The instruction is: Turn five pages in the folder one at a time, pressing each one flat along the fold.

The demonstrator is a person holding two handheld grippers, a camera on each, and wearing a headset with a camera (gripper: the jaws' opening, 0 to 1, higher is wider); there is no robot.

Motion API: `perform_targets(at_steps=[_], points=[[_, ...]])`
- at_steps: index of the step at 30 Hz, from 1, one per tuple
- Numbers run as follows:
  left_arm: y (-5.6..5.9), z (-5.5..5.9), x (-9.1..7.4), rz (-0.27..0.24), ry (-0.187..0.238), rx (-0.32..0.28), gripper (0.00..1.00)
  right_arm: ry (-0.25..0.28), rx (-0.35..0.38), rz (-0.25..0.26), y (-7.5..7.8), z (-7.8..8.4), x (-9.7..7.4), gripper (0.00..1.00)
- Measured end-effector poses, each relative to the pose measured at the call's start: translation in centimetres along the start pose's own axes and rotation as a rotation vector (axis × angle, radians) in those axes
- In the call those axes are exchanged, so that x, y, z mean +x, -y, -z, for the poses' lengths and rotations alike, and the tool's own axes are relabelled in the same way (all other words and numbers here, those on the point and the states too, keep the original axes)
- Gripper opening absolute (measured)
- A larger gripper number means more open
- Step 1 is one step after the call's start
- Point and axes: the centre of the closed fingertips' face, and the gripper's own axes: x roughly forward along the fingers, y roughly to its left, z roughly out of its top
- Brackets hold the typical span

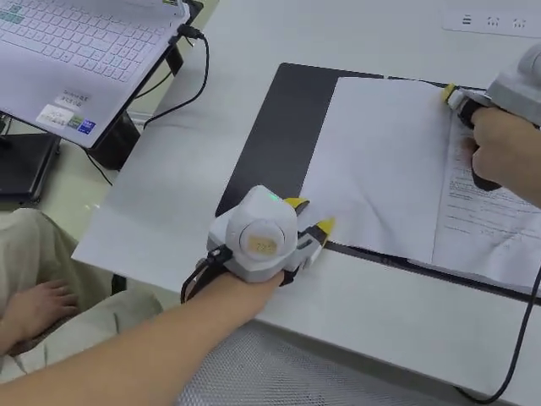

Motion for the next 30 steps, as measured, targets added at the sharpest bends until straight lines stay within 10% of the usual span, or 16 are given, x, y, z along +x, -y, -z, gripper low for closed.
perform_targets(at_steps=[20, 30], points=[[0.0, 0.0, -0.1, 0.001, 0.006, 0.003, 0.25, 0.02, 0.032, -0.087, -1.0, 2.8, -3.1, 0.0], [0.0, 0.0, -0.1, 0.001, 0.011, 0.002, 0.25, 0.018, 0.052, -0.088, -2.5, 4.8, -7.2, 0.0]])
